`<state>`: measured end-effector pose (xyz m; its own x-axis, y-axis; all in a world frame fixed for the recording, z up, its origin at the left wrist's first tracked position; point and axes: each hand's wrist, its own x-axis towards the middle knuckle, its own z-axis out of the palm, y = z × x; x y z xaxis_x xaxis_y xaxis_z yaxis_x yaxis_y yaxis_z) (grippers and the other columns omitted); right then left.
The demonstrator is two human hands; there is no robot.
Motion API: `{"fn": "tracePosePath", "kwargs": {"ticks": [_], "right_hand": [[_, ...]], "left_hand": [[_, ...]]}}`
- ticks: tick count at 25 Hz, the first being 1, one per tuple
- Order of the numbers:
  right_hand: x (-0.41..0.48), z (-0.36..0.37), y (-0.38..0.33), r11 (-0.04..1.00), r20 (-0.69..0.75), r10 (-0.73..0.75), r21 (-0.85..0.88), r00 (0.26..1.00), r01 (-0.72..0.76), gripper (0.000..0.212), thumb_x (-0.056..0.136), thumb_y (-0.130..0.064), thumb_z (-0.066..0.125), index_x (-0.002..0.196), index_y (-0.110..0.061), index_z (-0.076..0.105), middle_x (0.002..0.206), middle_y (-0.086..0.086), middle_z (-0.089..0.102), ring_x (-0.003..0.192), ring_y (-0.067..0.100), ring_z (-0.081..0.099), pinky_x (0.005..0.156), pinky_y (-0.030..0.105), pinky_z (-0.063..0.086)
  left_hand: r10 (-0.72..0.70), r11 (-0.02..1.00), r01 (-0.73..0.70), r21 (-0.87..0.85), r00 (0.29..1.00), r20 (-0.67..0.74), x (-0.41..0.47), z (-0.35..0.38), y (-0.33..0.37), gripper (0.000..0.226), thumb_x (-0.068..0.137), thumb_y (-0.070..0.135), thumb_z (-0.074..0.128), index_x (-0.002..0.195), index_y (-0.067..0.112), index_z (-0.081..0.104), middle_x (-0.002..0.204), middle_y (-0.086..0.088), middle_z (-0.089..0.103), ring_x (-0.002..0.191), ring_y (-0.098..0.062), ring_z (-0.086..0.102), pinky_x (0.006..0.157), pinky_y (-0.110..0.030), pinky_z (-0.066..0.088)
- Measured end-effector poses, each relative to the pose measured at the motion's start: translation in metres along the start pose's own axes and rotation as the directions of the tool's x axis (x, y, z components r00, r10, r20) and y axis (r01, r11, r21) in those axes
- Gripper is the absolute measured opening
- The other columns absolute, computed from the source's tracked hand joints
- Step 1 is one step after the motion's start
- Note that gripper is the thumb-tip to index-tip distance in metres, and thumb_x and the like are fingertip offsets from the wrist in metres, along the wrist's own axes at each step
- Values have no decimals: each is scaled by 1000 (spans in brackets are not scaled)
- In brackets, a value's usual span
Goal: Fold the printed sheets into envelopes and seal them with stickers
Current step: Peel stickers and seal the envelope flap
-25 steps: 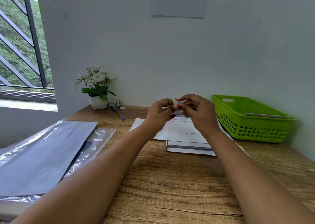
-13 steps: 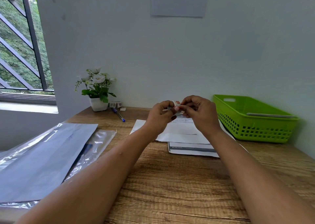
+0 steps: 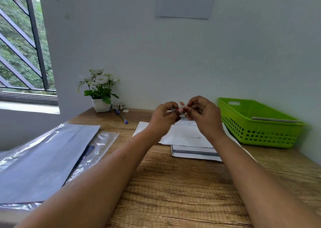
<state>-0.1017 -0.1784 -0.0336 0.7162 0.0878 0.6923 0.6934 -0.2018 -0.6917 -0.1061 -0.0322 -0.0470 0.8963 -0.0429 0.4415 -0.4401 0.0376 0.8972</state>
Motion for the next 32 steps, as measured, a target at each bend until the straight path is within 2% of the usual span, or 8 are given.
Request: {"fn": "tracePosePath", "kwargs": {"ticks": [2, 6, 10, 15, 18, 22, 27, 32], "right_hand": [[-1, 0, -1, 1000, 10, 0, 4, 1000, 0, 11, 84, -5, 68, 93, -11, 65, 78, 8, 71, 67, 11, 69, 63, 19, 56], [-3, 0, -1, 998, 12, -28, -50, 1000, 29, 8, 84, -4, 67, 90, -9, 67, 82, 11, 72, 72, 18, 70, 65, 23, 57], [-3, 1, -2, 995, 14, -49, -81, 999, 50, 7, 84, -4, 67, 88, -9, 67, 80, 10, 71, 69, 13, 69, 65, 21, 57], [-1, 0, -1, 992, 37, -42, -118, 998, 46, 8, 82, -6, 70, 80, -13, 66, 71, 2, 68, 62, 10, 65, 63, 24, 56], [-2, 2, -2, 992, 22, -39, -117, 999, 41, 8, 80, -12, 73, 81, -14, 65, 71, -3, 68, 61, 6, 64, 60, 20, 54], [-4, 3, -4, 997, 4, -24, -72, 1000, 24, 21, 82, -13, 71, 102, -16, 66, 79, 0, 72, 71, 11, 70, 67, 25, 58], [-5, 4, 1, 990, -3, -55, -130, 998, 54, 12, 83, -8, 69, 94, -13, 68, 83, 6, 72, 78, 16, 71, 70, 34, 60], [-4, 5, 2, 986, -3, -70, -149, 998, 69, 11, 82, -7, 69, 92, -13, 68, 82, 7, 72, 76, 17, 71, 68, 32, 60]], "left_hand": [[-5, 1000, 5, 4, 1000, -11, 0, 0, 0, 15, 93, 14, 58, 100, 3, 64, 109, -19, 63, 100, -25, 65, 85, -28, 55], [-8, 1000, 8, 29, 1000, -22, -3, 0, 2, 16, 93, 14, 58, 102, 2, 64, 115, -21, 62, 101, -25, 64, 80, -22, 55], [5, 999, -4, 39, 1000, -17, -4, 0, 4, 11, 93, 14, 57, 95, 4, 64, 105, -20, 63, 89, -16, 63, 71, -16, 53], [16, 1000, -16, 26, 1000, -6, -6, 0, 4, 11, 93, 11, 57, 93, 1, 61, 89, -5, 62, 81, -13, 62, 69, -14, 53], [19, 1000, -19, 7, 1000, -25, -5, 0, 6, 12, 93, 12, 57, 94, 0, 61, 92, -5, 62, 78, -10, 63, 70, -14, 53], [22, 1000, -22, 19, 999, -30, -4, 0, 6, 12, 92, 13, 58, 96, 2, 62, 102, -12, 62, 84, -13, 65, 77, -21, 55], [21, 999, -20, 40, 999, -34, -6, 0, 6, 16, 93, 11, 56, 100, -2, 62, 100, -14, 62, 85, -17, 64, 69, -14, 53], [17, 1000, -16, 20, 999, -28, -6, 0, 7, 9, 93, 9, 57, 91, 2, 62, 93, -10, 60, 80, -13, 62, 67, -13, 53]]}}
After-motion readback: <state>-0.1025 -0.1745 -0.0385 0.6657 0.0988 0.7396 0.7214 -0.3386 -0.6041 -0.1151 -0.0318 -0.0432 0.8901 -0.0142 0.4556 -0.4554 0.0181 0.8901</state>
